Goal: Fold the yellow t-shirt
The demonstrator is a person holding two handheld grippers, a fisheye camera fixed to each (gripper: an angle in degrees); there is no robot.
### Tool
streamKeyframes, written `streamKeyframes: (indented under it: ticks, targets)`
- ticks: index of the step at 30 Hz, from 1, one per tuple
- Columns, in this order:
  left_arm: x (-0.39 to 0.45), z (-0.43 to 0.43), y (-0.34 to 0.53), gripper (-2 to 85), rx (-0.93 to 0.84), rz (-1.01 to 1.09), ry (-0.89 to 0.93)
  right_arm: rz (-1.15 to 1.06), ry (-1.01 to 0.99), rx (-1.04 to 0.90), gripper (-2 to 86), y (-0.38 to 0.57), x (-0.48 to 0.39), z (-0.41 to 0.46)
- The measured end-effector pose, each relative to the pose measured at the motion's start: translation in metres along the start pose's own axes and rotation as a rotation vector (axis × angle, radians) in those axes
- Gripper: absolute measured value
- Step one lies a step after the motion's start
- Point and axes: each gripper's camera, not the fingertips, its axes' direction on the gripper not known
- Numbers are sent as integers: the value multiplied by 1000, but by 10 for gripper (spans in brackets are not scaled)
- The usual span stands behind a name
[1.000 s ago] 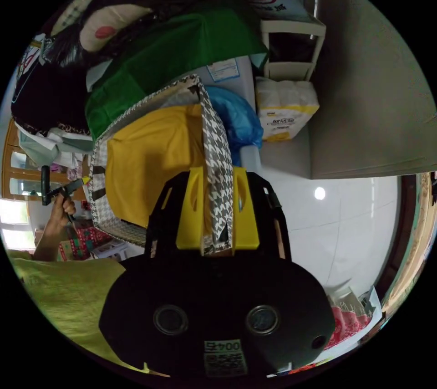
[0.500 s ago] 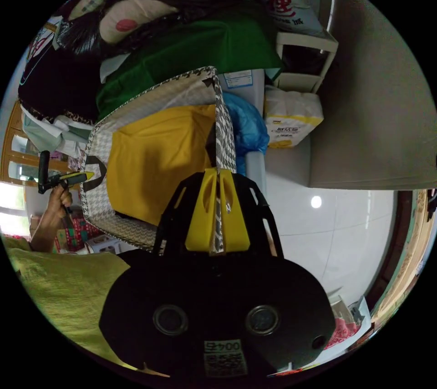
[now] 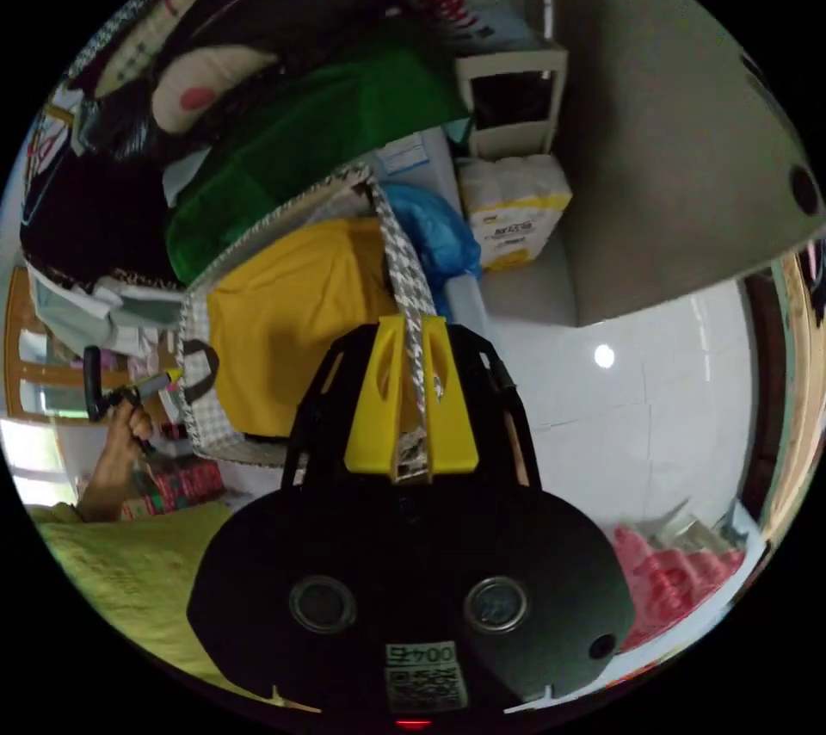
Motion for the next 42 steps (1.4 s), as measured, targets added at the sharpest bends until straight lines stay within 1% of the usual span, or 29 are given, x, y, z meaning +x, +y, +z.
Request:
streamKeyframes:
  ticks: [2, 3, 4, 5, 6, 8, 9, 10, 11, 12, 13, 14, 15, 16, 17, 18, 20, 21, 22, 23, 24, 25, 29, 30, 31, 32, 35, 40, 42]
  targets:
    - [5, -6, 15, 21, 32, 8, 31, 78, -23, 109, 60, 68, 22, -58]
    - [13, -14, 25, 19, 66, 39, 50, 100, -28, 139, 57, 89, 27, -75]
    - [20, -18, 30, 19, 85, 66, 51, 147, -44, 190, 51, 133, 36, -105]
    - [38, -24, 40, 17, 121, 133, 49, 192, -62, 235, 33, 181, 44, -134]
    - [59, -26, 49, 16, 139, 204, 60, 218, -66, 256, 23, 206, 47, -147]
    - [96, -18, 60, 12, 127, 311, 109, 315, -55, 321, 3, 310, 59, -193]
    - [124, -6, 66, 9, 92, 385, 169, 344, -52, 329, 0, 336, 62, -203]
    - [139, 2, 68, 8, 68, 426, 208, 404, -45, 349, -3, 390, 69, -221]
    - [173, 20, 74, 6, 6, 506, 275, 472, -45, 366, -5, 444, 76, -238]
    - [208, 41, 82, 4, -63, 570, 310, 506, -46, 375, -5, 471, 80, -246]
    - [227, 52, 88, 4, -98, 600, 321, 568, -43, 394, -6, 526, 87, -262]
    - [265, 75, 101, 3, -164, 662, 345, 629, -24, 410, -7, 580, 94, -277]
    - [303, 96, 118, 2, -229, 717, 368, 664, -10, 416, -7, 607, 97, -285]
    - [323, 106, 128, 2, -255, 751, 381, 740, 16, 434, -7, 662, 104, -301]
    - [362, 122, 152, 2, -297, 824, 405, 821, 35, 463, -7, 719, 110, -317]
    - [402, 139, 180, 2, -347, 902, 423, 863, 44, 482, -7, 750, 113, -326]
    - [461, 161, 229, 2, -418, 1008, 451, 1008, 63, 567, -7, 866, 120, -360]
    - [497, 175, 265, 2, -452, 1074, 471, 1040, 68, 587, -7, 895, 121, -368]
    - [514, 181, 283, 1, -468, 1106, 476, 1095, 84, 624, -7, 953, 122, -384]
    - [546, 196, 324, 1, -502, 1170, 479, 1131, 105, 656, -7, 1009, 123, -399]
    - [577, 211, 366, 1, -531, 1226, 473, 1147, 117, 667, -7, 1036, 123, -407]
    - [591, 219, 388, 1, -545, 1247, 467, 1179, 148, 672, -7, 1090, 126, -420]
    - [678, 269, 544, 1, -671, 1356, 453, 1312, 276, 638, -7, 1270, 141, -463]
    - [702, 281, 589, 1, -718, 1395, 452, 1328, 294, 627, -7, 1293, 144, -468]
    - [714, 287, 611, 1, -737, 1418, 451, 1364, 332, 601, -7, 1336, 151, -479]
    - [737, 295, 653, 1, -767, 1469, 441, 1399, 355, 589, -7, 1376, 159, -490]
    - [790, 314, 742, 1, -822, 1582, 427, 1458, 345, 645, -7, 1464, 181, -517]
    - [873, 364, 845, 2, -844, 1693, 381, 1469, 364, 605, -7, 1558, 246, -554]
    - [923, 399, 888, 1, -845, 1720, 357, 1454, 375, 573, -7, 1585, 280, -570]
